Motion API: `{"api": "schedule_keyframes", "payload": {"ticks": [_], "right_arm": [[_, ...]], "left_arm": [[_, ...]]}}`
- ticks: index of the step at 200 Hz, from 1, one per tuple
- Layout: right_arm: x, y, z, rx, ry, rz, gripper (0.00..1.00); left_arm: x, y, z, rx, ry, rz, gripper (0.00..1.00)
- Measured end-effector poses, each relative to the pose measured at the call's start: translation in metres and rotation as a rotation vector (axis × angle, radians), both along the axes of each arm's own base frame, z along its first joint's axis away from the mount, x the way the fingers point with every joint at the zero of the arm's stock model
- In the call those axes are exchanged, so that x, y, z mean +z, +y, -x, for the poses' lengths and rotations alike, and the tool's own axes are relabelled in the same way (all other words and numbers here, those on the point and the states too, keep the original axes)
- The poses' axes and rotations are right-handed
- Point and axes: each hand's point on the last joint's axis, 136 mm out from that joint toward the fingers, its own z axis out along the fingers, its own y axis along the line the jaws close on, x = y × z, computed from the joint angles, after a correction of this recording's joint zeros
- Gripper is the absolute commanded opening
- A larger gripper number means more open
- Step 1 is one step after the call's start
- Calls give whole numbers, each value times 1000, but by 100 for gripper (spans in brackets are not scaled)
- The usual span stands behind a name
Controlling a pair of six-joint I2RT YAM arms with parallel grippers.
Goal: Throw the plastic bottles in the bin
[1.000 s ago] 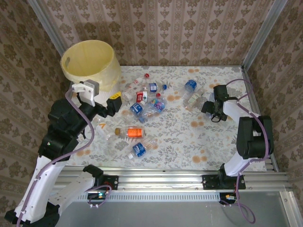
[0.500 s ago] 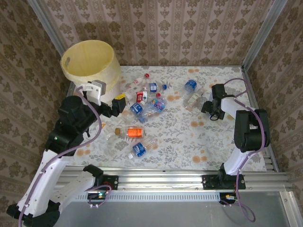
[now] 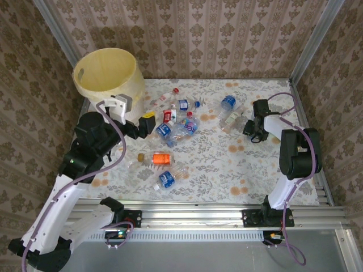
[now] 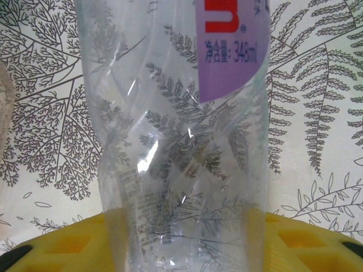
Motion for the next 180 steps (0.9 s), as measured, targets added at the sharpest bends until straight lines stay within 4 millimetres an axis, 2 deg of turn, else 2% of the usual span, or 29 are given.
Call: {"api": "schedule_keyframes", "payload": {"ticks": [42,63,84,118,180], "right_arm": [[1,1,1,0,-7,-4,47],[3,2,10,2,-11,-11,46],[14,4,19,6,-41,-21,46],[44,10,28,21,-142,-39,45],[122,30,46,86,-400,-54,44]], "left_arm": [[-7,-14,-1,-38,18,-1,100],[-7,-21,-1,-58,17,8,100],[-8,-28,-2,-76,17,17,100],[-11,-39,-4,-102,26,35,100],[-20,-61,-8,-148,51,43,100]]}}
